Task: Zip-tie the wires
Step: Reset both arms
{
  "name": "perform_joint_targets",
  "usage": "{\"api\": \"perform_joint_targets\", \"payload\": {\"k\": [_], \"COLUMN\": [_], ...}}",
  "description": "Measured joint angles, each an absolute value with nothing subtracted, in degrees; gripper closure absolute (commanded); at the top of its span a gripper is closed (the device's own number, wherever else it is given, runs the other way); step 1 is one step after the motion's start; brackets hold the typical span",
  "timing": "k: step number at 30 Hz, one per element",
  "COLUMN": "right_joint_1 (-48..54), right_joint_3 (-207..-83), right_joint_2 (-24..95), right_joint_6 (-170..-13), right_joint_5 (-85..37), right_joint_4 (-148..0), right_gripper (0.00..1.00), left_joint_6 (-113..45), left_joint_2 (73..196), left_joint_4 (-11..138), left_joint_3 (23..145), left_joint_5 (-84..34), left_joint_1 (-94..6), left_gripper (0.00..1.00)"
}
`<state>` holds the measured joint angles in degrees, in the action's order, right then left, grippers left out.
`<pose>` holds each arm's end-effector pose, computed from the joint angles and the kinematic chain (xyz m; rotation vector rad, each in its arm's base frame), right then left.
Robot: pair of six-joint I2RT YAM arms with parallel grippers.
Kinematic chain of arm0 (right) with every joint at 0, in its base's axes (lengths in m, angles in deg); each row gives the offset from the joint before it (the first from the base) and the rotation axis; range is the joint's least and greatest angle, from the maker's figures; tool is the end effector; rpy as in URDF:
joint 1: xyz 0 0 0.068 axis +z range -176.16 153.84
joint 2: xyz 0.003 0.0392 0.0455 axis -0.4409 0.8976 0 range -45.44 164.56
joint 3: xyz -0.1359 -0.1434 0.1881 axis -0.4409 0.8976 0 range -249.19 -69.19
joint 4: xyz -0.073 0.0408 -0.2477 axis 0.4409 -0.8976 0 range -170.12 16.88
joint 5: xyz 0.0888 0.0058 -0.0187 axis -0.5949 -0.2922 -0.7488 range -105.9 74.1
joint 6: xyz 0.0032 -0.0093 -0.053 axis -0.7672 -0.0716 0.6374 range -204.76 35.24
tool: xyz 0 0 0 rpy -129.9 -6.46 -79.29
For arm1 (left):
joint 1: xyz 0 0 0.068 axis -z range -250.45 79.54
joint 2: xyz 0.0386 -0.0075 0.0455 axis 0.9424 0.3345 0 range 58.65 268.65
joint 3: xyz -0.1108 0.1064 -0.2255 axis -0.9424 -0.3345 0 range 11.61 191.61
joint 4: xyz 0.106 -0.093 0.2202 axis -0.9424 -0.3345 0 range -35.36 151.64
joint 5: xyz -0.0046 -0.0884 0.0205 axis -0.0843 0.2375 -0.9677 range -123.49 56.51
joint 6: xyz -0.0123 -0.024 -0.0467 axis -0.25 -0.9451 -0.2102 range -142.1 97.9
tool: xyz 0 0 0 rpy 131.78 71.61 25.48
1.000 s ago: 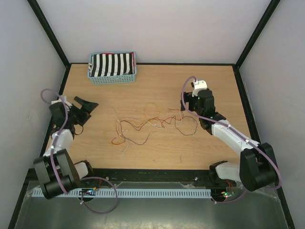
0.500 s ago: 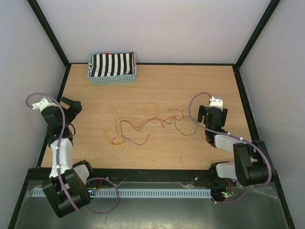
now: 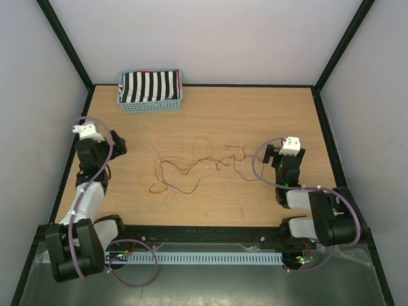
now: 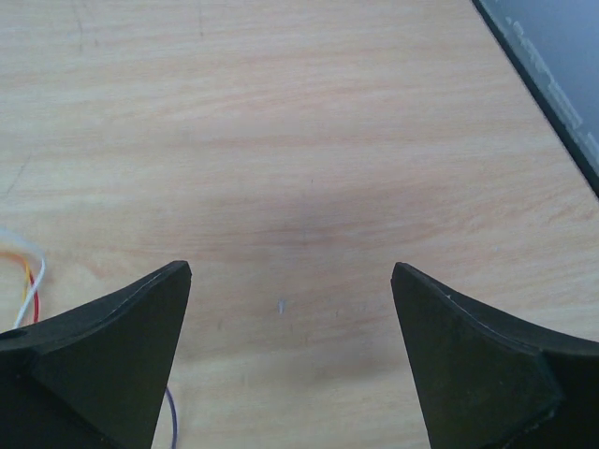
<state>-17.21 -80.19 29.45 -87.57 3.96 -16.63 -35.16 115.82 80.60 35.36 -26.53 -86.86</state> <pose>0.2187 0.0221 0.1610 0.1674 1.6859 -0.1411 0.2124 0.0580 0.2231 -0.3799 1.7818 -0.0694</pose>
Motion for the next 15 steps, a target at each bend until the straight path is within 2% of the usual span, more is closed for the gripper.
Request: {"api": "perform_joint_targets", "payload": {"k": [4, 8, 15], "right_joint_1": [-17.21, -16.86, -15.48], "right_joint_3": [-72.30, -71.54, -77.31], "right_joint_2": [33.28, 39.70, 40.12], "right_joint_6": [-87.46, -86.63, -84.88], "right_joint_5": [1.97, 0.14, -1.35], "right_joint_4": [-2.99, 4.83, 3.76], "right_gripper": [0.01, 0.01, 0.01], "left_joint_6": [-29.52, -26.75, -24.82], "left_joint_2": [120.97, 128.75, 136.78], "left_joint_4": [86.67, 92.69, 102.94], "left_joint_3": [34.55, 33.63, 29.43], "left_joint_5": [-25.22, -23.93, -24.78], "left_joint_1": [-81.09, -79.38, -77.83], "left_gripper": [0.01, 0.01, 0.01]}}
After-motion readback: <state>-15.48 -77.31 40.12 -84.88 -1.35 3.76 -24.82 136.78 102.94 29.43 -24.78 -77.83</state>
